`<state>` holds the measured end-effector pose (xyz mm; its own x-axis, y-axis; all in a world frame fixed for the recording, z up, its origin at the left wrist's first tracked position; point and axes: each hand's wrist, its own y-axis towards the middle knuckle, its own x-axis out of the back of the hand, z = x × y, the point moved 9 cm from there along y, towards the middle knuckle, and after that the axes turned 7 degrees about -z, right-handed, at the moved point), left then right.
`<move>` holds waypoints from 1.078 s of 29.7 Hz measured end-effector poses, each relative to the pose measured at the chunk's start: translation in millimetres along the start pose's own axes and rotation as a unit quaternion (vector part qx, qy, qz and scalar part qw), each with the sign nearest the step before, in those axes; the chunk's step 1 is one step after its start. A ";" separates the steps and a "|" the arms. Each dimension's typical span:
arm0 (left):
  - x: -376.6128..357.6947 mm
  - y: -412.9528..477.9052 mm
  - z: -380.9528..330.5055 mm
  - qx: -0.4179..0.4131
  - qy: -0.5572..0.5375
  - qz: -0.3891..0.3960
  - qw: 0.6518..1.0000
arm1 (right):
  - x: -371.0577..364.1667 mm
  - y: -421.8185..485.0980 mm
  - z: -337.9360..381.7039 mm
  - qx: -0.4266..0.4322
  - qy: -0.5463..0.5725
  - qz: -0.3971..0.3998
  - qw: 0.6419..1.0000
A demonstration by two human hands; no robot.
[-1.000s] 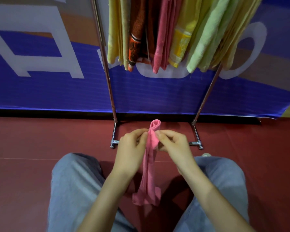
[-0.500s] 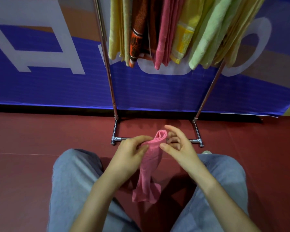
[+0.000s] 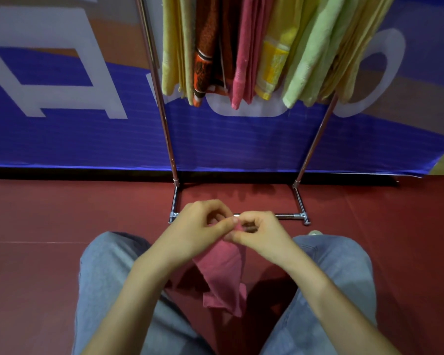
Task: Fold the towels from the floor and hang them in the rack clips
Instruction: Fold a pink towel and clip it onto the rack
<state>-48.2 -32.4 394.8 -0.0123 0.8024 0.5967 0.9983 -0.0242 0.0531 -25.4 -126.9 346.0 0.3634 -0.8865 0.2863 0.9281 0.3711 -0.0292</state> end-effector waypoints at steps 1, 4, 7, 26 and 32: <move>-0.8 0.0 -0.8 -0.003 -0.001 0.007 1.000 | -0.5 0.2 -0.2 -0.001 0.004 0.001 1.000; -5.3 -0.9 -3.7 -0.014 0.002 0.018 1.000 | 0.8 -2.9 1.0 -0.009 0.029 0.003 1.000; -5.5 -1.5 -4.9 -0.032 0.022 0.010 0.999 | -3.5 -2.8 -3.2 -0.011 0.042 0.013 0.999; 121.4 7.9 -80.4 -0.201 0.127 -0.138 0.961 | -45.8 -2.8 -123.5 -0.136 0.004 0.132 0.982; 136.8 10.5 -53.4 -0.144 0.194 -0.159 0.957 | -44.6 1.5 -115.8 -0.124 -0.007 0.144 0.982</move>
<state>-42.4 45.3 519.8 -0.3895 0.5164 0.7627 0.8840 -0.0229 0.4669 -30.9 -118.8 222.3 0.6148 -0.7498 0.2447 0.7782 0.5264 -0.3425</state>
